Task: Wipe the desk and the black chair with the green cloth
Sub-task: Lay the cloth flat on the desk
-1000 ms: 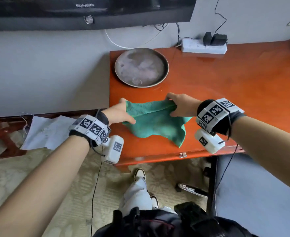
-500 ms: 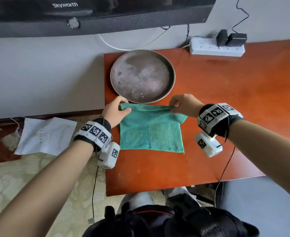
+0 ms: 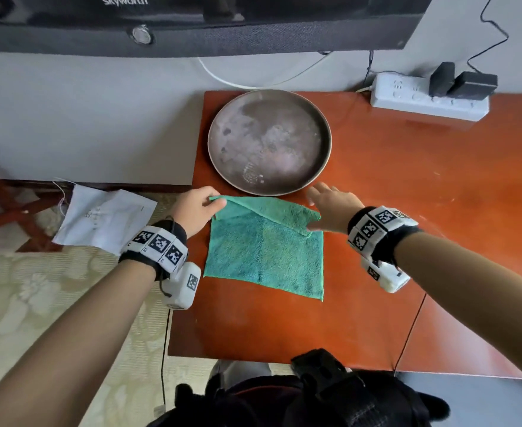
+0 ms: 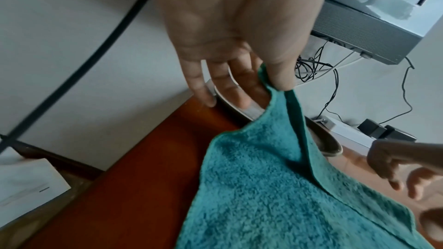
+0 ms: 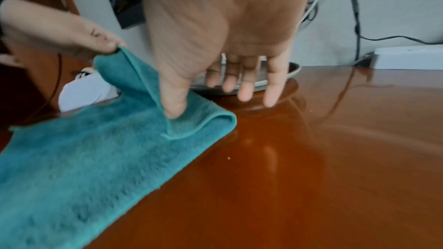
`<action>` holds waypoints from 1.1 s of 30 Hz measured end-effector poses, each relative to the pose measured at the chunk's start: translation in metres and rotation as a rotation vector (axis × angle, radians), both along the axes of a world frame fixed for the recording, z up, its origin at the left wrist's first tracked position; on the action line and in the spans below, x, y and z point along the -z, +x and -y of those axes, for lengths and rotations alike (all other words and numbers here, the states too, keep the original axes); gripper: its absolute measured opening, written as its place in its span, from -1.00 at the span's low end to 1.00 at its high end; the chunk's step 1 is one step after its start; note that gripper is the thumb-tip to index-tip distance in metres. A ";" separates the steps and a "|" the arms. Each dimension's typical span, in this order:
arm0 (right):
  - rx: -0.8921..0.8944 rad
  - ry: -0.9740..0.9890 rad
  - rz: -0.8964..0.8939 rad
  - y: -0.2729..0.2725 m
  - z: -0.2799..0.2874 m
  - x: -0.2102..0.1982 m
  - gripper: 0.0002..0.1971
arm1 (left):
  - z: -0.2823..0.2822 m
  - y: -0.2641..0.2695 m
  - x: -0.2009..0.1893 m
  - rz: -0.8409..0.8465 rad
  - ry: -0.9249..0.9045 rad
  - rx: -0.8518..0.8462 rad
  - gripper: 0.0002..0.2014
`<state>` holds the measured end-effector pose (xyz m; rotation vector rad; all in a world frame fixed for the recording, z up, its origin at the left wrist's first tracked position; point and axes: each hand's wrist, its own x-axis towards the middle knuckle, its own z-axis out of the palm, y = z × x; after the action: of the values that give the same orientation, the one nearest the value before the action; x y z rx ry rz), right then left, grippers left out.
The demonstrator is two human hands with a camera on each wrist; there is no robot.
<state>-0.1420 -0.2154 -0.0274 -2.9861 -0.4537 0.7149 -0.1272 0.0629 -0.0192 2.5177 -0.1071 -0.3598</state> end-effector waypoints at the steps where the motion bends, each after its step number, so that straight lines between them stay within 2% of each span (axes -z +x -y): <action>1: -0.090 -0.035 0.007 0.000 -0.002 0.002 -0.37 | 0.001 -0.001 0.000 -0.008 -0.026 -0.012 -0.91; 4: -0.322 -0.144 0.006 -0.002 -0.005 0.007 -0.45 | 0.003 -0.001 -0.001 0.005 -0.053 -0.026 -0.90; 9: -0.326 -0.058 0.020 0.002 0.001 0.011 -0.69 | 0.002 0.005 -0.002 -0.021 -0.103 -0.027 -0.92; 11: -0.337 0.005 0.034 0.004 0.006 0.011 -0.72 | -0.001 0.006 -0.005 -0.027 -0.092 -0.013 -0.96; 15: -0.331 0.090 0.026 0.003 0.015 0.004 -0.69 | -0.019 0.008 -0.007 -0.162 0.022 0.182 -0.93; 18: -0.363 0.265 0.227 -0.005 0.021 0.003 -0.64 | -0.030 0.002 -0.006 -0.278 0.264 0.394 -0.91; 20: -0.386 0.378 0.321 -0.015 0.023 0.002 -0.65 | -0.036 -0.005 -0.004 -0.339 0.307 0.436 -0.88; 22: -0.383 0.391 0.145 -0.025 0.023 0.001 -0.72 | -0.041 -0.012 0.000 -0.392 0.320 0.470 -0.87; 24: -0.411 0.280 -0.119 -0.036 0.024 0.003 -0.78 | -0.043 -0.018 0.004 -0.441 0.420 0.558 -0.92; 25: -0.459 0.226 -0.186 -0.041 0.023 0.005 -0.78 | -0.043 -0.022 0.006 -0.461 0.463 0.608 -0.86; 28: -0.608 0.109 -0.264 -0.050 0.017 0.011 -0.71 | -0.037 -0.029 0.011 -0.493 0.500 0.697 -0.76; 30: -0.635 0.059 -0.287 -0.052 0.014 0.011 -0.73 | -0.032 -0.032 0.013 -0.501 0.528 0.742 -0.75; 33: -0.491 0.112 -0.322 -0.049 0.011 0.004 -0.74 | -0.028 -0.031 0.011 -0.521 0.483 0.657 -0.81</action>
<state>-0.1908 -0.2263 -0.0317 -2.5951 -1.1721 1.1327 -0.1582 0.0910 -0.0304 2.6840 -0.7172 -1.4336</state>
